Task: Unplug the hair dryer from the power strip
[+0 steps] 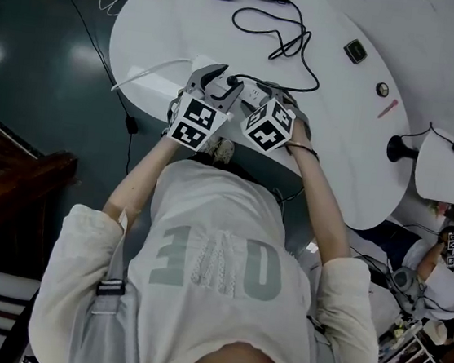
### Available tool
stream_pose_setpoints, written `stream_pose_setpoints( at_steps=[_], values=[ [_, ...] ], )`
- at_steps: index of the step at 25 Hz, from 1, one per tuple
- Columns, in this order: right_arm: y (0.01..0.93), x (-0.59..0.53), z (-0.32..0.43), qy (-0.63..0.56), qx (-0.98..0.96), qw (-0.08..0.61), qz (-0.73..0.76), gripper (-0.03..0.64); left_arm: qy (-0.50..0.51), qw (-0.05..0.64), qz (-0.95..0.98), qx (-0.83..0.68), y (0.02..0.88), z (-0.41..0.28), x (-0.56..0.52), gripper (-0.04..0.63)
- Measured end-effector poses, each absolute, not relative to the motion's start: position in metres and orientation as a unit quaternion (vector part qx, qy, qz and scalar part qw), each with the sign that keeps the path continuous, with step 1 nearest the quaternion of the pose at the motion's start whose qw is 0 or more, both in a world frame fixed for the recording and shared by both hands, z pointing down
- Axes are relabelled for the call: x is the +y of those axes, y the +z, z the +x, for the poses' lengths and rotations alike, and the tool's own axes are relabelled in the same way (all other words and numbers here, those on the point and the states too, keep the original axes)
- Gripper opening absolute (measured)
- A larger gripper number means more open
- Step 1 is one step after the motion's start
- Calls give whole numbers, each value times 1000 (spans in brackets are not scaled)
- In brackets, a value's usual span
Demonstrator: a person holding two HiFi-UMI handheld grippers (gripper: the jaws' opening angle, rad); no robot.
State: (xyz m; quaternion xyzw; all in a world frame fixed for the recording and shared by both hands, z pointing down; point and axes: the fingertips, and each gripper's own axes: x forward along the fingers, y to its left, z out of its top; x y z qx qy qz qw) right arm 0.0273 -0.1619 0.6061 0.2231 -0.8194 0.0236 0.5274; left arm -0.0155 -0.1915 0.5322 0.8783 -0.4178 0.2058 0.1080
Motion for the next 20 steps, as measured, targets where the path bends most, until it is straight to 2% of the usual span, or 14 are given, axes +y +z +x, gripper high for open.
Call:
stream_pose_setpoints(
  at_steps=[3,6,9,11,14,15,20],
  values=[
    [607,-163,27,28,-814,537,222,241,246,107,871,-412,553,-8,-198,179],
    [607,-163,28,30,-808,545,221,241,257,94,873,-403,558,1,-201,89],
    [607,-162,27,33,-804,550,222,241,241,95,879,-400,557,0,-201,74],
    [608,-162,27,36,-803,553,221,241,244,59,887,-388,554,3,-197,71],
    [608,-163,27,35,-805,550,220,241,238,-61,901,-358,525,18,-187,67],
    [607,-163,27,35,-805,550,219,241,218,-80,904,-358,508,23,-189,67],
    [608,-163,28,32,-805,549,221,241,152,-78,903,-394,449,21,-222,67]
  ],
)
